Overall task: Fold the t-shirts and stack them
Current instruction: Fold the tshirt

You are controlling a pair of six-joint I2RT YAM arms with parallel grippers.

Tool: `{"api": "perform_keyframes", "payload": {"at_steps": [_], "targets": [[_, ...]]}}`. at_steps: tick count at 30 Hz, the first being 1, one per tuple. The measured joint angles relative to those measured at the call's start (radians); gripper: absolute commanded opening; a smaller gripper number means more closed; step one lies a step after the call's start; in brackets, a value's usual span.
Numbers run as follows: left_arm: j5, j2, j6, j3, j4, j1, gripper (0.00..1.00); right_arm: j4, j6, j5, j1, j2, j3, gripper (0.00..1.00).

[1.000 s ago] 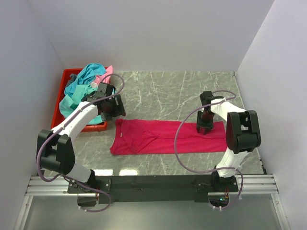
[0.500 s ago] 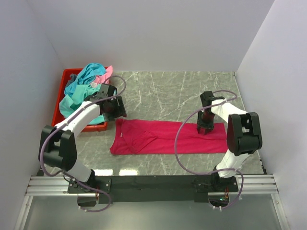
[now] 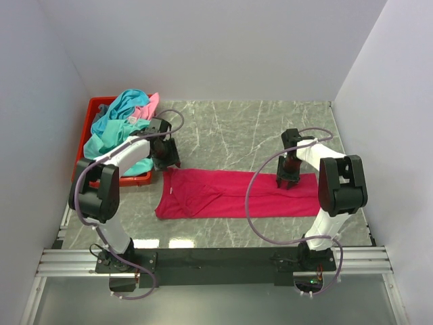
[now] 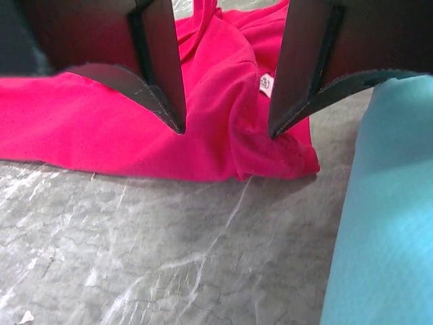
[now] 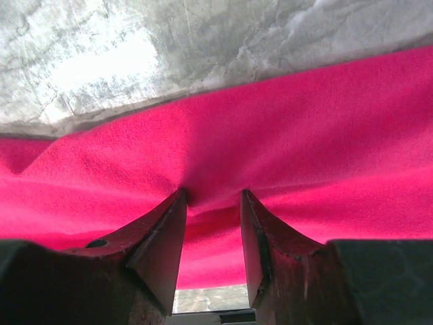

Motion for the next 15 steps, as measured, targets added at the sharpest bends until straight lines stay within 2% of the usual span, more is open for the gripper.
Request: {"api": "perform_keyframes", "payload": {"at_steps": [5,15], "targets": [[0.0,0.03,0.0,0.004,0.005,0.0,0.57,0.01,0.015,-0.003,-0.027,0.0,-0.002,0.44],[0.007,0.064,-0.006,0.021,0.018,-0.002,0.57,0.026,0.012,0.015,-0.191,0.026,0.034,0.44]]}}
